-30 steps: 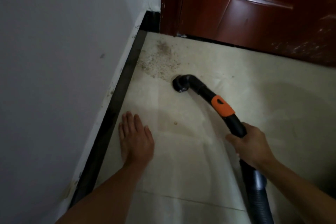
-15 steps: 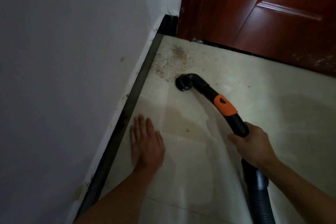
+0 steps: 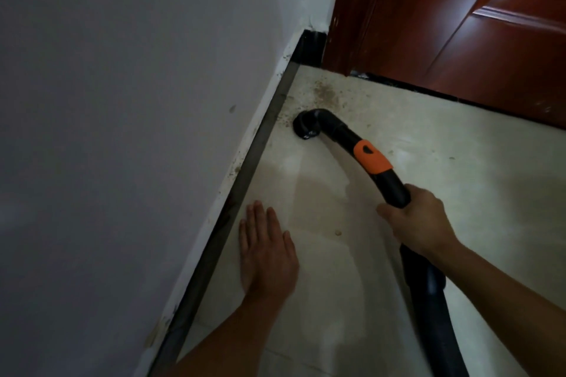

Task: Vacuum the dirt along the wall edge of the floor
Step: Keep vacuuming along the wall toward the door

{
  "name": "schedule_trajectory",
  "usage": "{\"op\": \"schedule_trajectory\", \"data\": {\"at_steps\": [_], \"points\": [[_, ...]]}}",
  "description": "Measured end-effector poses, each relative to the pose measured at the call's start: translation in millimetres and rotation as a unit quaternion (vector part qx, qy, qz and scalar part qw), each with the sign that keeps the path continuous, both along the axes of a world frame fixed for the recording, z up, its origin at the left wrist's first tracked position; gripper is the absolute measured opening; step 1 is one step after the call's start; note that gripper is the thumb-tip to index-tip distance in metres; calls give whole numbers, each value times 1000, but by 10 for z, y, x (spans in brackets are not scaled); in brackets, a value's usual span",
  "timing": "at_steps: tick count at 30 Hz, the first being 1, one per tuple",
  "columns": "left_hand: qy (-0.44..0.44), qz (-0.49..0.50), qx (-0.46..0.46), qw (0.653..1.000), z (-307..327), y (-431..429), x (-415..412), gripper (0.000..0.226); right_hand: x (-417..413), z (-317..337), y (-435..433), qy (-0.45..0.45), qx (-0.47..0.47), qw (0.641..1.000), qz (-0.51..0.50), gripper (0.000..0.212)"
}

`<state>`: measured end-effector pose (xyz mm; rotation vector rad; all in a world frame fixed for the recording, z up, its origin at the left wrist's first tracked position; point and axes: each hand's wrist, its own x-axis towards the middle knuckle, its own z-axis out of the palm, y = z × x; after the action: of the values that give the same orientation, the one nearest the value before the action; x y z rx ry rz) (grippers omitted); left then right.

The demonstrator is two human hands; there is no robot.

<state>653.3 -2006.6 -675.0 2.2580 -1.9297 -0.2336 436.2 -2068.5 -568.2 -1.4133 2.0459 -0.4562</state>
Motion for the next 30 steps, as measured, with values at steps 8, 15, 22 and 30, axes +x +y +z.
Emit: {"op": "schedule_trajectory", "data": {"at_steps": [8, 15, 22, 30], "points": [[-10, -3, 7, 1000, 7, -8, -3, 59, 346, 18, -554, -29, -9, 999, 11, 22], [-2, -3, 7, 1000, 13, -10, -9, 59, 72, 116, 8, 0, 31, 997, 73, 14], [6, -2, 0, 1000, -1, -10, -1, 59, -632, 121, 242, 50, 4, 996, -80, 14], [-11, -3, 3, 1000, -29, -10, 2, 60, -476, 106, -161, -42, -6, 988, -149, 13]]}}
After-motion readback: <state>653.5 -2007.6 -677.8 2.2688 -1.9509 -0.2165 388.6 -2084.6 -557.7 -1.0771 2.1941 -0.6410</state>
